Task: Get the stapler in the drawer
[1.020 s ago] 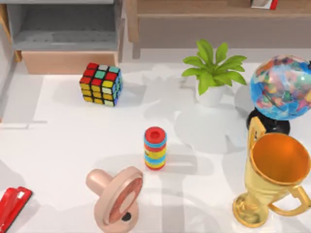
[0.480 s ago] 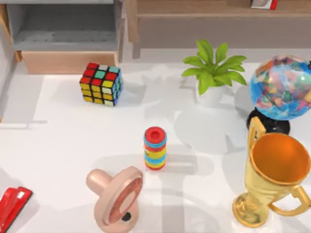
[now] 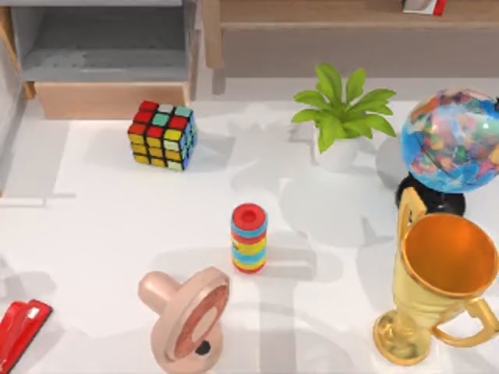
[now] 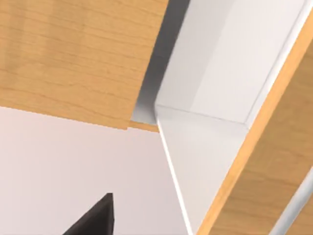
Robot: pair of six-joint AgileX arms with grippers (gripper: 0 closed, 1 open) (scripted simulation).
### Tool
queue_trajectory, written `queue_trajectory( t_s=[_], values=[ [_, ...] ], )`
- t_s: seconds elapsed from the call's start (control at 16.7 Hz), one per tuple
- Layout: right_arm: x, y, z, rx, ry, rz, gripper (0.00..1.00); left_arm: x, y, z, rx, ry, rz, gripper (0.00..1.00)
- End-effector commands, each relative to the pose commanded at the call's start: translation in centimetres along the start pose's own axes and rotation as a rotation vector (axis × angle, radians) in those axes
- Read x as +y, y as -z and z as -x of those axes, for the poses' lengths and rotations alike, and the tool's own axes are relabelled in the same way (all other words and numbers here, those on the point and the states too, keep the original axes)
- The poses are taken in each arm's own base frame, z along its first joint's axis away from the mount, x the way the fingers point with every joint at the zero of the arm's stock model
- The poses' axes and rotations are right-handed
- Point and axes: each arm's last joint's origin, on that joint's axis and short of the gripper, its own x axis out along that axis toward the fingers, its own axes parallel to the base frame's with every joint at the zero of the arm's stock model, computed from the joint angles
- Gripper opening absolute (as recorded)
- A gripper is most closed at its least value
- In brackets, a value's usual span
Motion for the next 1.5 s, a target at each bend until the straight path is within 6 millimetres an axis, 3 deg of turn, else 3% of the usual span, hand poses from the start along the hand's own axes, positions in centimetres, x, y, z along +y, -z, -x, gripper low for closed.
queue_trajectory(
  t_s=[0.36,0.72,0.96,1.14,1.5],
  values=[
    [0.0,0.0,0.0,0.0,0.0,0.0,1.0,2.3,-4.7,0.1,0.134,0.3,0.414,1.0],
    [0.0,0.0,0.0,0.0,0.0,0.0,1.0,0.6,-11.7,1.7,0.429,0.759,0.736,1.0],
    [0.0,0.0,0.0,0.0,0.0,0.0,1.0,-0.6,-15.9,3.4,0.695,0.994,0.764,1.0],
    [0.0,0.0,0.0,0.0,0.0,0.0,1.0,-0.9,-18.0,4.6,0.85,1.069,0.721,1.0],
    [0.0,0.0,0.0,0.0,0.0,0.0,1.0,-1.0,-19.2,5.2,0.933,1.086,0.685,1.0]
  ],
)
